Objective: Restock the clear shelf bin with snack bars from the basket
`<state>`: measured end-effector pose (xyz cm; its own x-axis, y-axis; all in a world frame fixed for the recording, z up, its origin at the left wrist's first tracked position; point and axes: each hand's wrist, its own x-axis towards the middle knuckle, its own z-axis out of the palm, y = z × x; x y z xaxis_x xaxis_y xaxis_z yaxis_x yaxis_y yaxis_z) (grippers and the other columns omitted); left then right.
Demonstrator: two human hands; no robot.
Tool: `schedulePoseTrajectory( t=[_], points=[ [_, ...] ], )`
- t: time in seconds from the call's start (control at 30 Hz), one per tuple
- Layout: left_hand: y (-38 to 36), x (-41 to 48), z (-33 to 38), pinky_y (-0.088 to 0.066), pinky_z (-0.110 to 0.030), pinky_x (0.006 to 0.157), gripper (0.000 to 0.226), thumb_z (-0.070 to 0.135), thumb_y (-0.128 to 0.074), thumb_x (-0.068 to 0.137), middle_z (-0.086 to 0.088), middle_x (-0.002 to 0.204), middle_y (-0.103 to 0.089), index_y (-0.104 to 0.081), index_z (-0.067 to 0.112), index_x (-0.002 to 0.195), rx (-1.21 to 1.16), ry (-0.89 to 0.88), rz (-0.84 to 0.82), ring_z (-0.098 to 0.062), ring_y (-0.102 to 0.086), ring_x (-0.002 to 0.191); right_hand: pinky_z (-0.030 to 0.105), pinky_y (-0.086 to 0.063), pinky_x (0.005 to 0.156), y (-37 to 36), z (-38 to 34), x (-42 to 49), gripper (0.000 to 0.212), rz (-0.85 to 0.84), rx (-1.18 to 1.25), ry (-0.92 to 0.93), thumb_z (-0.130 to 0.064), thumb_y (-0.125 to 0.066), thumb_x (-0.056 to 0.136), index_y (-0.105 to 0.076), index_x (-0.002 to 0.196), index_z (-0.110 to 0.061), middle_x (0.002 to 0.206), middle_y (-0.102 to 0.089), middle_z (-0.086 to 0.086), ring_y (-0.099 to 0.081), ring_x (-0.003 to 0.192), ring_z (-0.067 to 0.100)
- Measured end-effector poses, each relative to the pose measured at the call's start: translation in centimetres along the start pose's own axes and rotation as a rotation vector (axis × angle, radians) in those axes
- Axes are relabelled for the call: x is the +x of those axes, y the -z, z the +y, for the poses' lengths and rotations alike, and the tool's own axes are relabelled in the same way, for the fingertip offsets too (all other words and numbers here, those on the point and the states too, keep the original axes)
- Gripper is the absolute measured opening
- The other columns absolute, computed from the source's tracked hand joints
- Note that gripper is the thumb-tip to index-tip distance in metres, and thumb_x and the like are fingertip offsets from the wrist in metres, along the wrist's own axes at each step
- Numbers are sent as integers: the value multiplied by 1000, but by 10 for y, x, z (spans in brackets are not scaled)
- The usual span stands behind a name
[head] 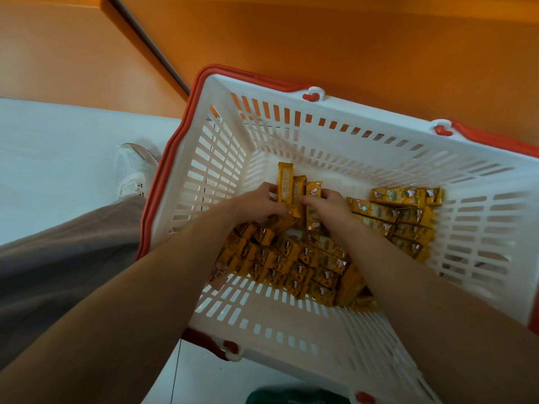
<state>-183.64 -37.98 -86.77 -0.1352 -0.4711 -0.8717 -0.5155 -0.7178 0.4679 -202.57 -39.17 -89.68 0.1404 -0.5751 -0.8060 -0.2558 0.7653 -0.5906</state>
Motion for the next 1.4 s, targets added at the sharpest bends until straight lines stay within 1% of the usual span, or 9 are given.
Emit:
schedulePoseTrajectory(
  t=[0.17,0.4,0.53,0.73,1.0,1.07,1.13,1.27,1.4],
  points=[
    [-4,3,-7,-57,-44,95,100,14,-87,76,-1,120,-63,-22,17,152,56,-54,-9,-21,-66,108,33,-58,73,1,3,2,23,-50,22,28,-31,-81,81,-74,100,-22,91,-77,-7,-74,85,12],
    [-7,11,-6,-55,-21,64,72,33,-87,78,10,105,-63,-44,21,135,-88,-91,199,-9,-65,94,35,-61,69,1,7,3,11,-11,43,36,-31,-77,79,-76,88,-24,87,-77,-2,-75,83,18],
    [-12,15,-1,-58,-38,92,58,46,-85,78,5,108,-67,-57,21,122,-163,-135,312,-15,-68,102,38,-60,70,-1,4,1,24,-27,98,3,-38,-76,71,-76,92,-26,90,-77,-5,-73,89,20],
    [-10,3,9,-58,-35,85,65,65,-75,79,-2,108,-72,-56,28,129,-204,-122,276,-17,-71,98,51,-52,96,3,-1,-8,27,-40,205,-1,-39,-76,78,-74,102,-26,100,-77,-7,-68,105,22],
    [-6,-36,41,-62,-42,86,49,40,-74,91,-15,111,-73,-64,3,121,-496,-86,229,-28,-73,96,45,-62,68,-1,-30,-36,14,-81,228,85,-13,-64,91,-73,102,-13,95,-77,11,-75,86,32],
    [-5,-54,48,-61,-34,75,41,36,-72,93,-17,108,-75,-68,2,115,-505,-113,240,-26,-74,87,49,-62,71,0,-39,-47,11,-95,195,96,-16,-67,90,-75,97,-17,96,-77,12,-74,89,35],
    [-2,-74,54,-62,-42,85,44,36,-73,92,-22,112,-74,-68,-1,116,-474,-129,251,-33,-73,96,55,-60,80,1,-50,-60,10,-125,146,106,-19,-69,89,-77,89,-23,98,-77,11,-73,93,35],
    [10,-126,72,-56,-56,98,64,43,-79,85,-20,121,-70,-58,3,131,-476,-157,277,-39,-70,110,45,-61,77,6,-88,-97,12,-152,53,188,-25,-69,90,-72,101,-27,95,-78,1,-76,87,22],
    [21,-187,100,-62,-50,88,46,47,-83,76,-5,97,-80,-68,19,109,-459,-227,285,-26,-77,91,31,-54,53,17,-140,-161,22,-171,16,326,-30,-75,87,-69,107,-23,90,-78,2,-76,79,23]
  ],
)
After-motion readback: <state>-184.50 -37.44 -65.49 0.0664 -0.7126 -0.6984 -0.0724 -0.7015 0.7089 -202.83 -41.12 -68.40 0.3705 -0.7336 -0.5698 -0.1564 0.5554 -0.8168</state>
